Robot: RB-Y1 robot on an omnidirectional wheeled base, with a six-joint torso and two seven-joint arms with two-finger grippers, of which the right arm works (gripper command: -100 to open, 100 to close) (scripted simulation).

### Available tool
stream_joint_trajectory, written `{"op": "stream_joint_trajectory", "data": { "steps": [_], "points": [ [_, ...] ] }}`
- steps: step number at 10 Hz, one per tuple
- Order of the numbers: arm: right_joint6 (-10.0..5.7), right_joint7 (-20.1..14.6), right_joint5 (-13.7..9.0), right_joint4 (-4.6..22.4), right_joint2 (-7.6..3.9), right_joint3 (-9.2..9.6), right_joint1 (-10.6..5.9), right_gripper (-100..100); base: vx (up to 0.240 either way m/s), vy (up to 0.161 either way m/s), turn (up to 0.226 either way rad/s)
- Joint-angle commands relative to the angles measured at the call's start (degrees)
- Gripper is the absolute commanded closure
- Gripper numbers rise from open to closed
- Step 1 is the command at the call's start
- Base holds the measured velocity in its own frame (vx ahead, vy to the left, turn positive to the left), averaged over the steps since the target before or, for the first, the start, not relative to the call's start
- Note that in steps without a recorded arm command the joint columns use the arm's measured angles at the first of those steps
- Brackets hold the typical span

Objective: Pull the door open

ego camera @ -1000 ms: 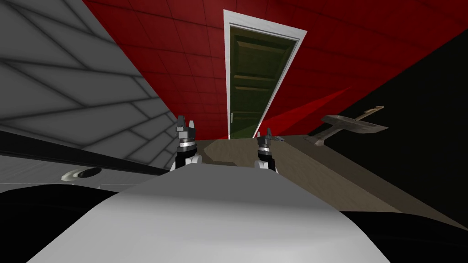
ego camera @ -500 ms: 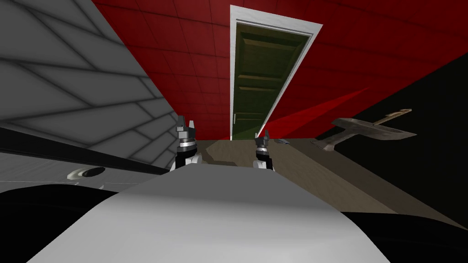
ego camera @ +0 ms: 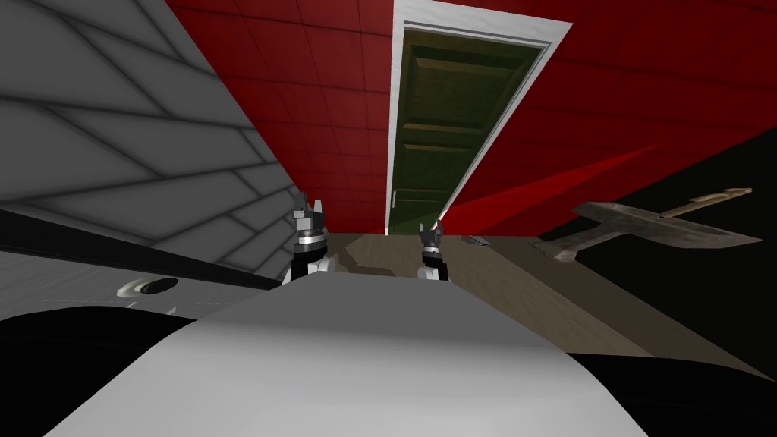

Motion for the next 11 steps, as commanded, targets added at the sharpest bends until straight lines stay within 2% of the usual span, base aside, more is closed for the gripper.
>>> {"op": "stream_joint_trajectory", "data": {
  "steps": [1,11],
  "points": [
    [-1.25,-2.21,-1.68,2.46,-0.56,0.71,-0.76,-100,0.116,0.018,0.082],
    [-7.28,-15.13,-12.46,16.80,-3.89,5.05,-5.53,-100,0.107,0.027,0.111]
  ]
}}
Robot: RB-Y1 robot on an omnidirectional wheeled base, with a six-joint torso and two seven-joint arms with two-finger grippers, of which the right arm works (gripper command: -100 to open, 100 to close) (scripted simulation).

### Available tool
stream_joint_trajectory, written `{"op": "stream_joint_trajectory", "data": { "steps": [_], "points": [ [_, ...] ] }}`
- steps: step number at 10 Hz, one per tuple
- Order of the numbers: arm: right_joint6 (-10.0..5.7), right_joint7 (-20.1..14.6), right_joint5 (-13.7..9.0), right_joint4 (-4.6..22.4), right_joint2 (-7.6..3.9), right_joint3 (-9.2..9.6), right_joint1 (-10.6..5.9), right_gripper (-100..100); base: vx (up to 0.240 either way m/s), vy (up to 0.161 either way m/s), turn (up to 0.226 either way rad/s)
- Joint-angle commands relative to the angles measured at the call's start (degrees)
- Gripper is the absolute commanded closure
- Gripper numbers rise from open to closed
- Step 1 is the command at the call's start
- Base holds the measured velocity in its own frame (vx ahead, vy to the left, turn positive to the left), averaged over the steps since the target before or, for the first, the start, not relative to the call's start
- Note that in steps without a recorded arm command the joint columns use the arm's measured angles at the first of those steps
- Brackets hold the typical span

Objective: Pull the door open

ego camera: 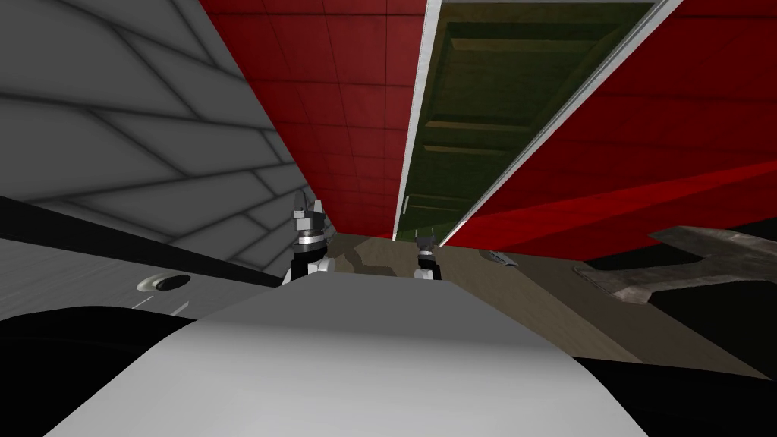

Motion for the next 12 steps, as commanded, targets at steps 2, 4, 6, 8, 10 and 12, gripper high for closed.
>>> {"op": "stream_joint_trajectory", "data": {
  "steps": [2,4,6,8,10,12],
  "points": [
    [-1.41,-3.53,-2.93,3.39,-0.96,1.12,-0.99,-100,0.115,0.017,0.110],
    [-2.63,-6.14,-5.11,6.29,-1.62,2.00,-1.96,-100,0.110,0.010,0.107],
    [-3.82,-8.68,-7.23,9.11,-2.25,2.86,-2.89,-100,0.107,0.005,0.109],
    [-5.00,-11.23,-9.35,11.93,-2.87,3.71,-3.83,-100,0.106,0.008,0.107],
    [-6.15,-13.68,-11.40,14.66,-3.48,4.53,-4.74,-100,0.117,0.009,0.111],
    [-7.26,-16.07,-13.39,17.31,-4.06,5.34,-5.62,-100,0.116,-0.002,0.091]
  ]
}}
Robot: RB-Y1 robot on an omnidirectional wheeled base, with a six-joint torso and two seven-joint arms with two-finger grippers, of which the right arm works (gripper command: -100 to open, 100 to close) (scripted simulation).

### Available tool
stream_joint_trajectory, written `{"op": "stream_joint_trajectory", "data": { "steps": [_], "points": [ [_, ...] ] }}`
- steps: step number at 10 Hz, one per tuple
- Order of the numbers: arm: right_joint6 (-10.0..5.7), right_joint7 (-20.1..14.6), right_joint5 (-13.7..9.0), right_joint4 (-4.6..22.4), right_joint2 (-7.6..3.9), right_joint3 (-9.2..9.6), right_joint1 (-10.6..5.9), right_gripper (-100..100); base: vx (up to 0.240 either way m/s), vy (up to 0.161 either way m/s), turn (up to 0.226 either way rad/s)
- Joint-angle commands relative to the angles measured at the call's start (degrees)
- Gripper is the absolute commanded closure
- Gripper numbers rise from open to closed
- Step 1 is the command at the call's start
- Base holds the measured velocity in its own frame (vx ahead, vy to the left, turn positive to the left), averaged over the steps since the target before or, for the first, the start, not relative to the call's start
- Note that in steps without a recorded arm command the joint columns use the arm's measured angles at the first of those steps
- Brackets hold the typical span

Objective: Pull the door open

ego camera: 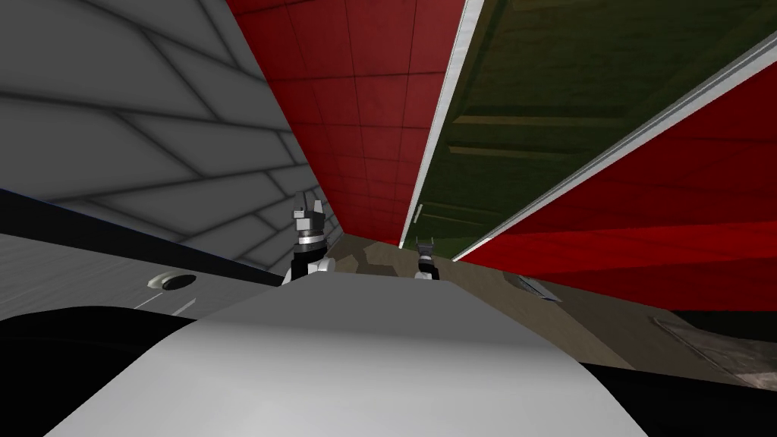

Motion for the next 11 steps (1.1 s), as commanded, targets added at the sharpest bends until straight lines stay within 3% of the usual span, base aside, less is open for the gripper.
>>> {"op": "stream_joint_trajectory", "data": {
  "steps": [1,11],
  "points": [
    [-0.99,-2.07,-1.65,1.95,-0.53,0.67,-0.51,-100,0.104,0.004,0.110],
    [-5.77,-12.31,-10.19,13.31,-3.00,4.11,-4.28,-100,0.104,-0.010,0.084]
  ]
}}
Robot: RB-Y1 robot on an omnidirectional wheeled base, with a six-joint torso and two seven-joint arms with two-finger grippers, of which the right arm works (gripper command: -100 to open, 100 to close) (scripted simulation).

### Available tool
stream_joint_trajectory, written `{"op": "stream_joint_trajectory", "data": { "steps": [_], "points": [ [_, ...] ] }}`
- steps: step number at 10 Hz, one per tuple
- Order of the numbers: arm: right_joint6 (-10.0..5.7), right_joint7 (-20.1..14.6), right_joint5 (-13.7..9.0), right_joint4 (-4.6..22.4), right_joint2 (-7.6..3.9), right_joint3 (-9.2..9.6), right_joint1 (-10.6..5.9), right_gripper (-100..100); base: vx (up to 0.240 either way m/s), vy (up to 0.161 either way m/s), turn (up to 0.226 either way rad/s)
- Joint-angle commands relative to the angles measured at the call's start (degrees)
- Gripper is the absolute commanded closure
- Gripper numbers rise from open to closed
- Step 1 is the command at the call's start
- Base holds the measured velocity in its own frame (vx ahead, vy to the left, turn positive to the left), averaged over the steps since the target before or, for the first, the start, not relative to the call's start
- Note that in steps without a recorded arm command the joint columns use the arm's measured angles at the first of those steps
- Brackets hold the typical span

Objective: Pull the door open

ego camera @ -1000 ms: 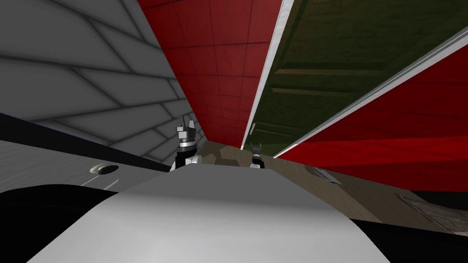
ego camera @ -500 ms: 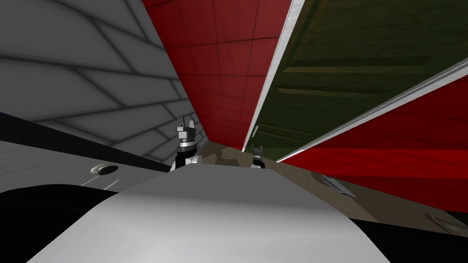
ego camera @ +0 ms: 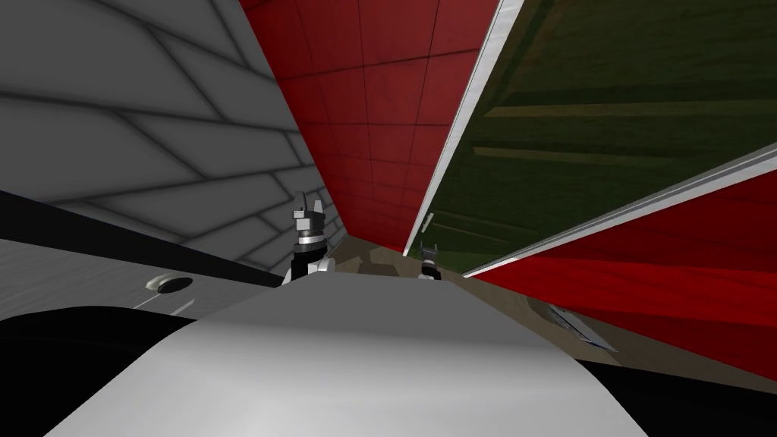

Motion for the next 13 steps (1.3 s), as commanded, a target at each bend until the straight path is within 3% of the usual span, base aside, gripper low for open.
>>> {"op": "stream_joint_trajectory", "data": {
  "steps": [1,6,9,13],
  "points": [
    [-0.67,-1.61,-1.23,1.56,-0.44,0.46,-0.51,-100,0.092,-0.005,0.076],
    [-3.06,-6.73,-5.50,7.24,-1.66,2.18,-2.40,-100,0.117,-0.034,0.085],
    [-3.34,-7.27,-6.09,7.97,-1.77,2.42,-2.64,-100,0.077,-0.021,0.037],
    [-4.24,-12.08,-6.61,10.29,-5.07,1.46,-1.60,-100,0.192,-0.008,0.103]
  ]
}}
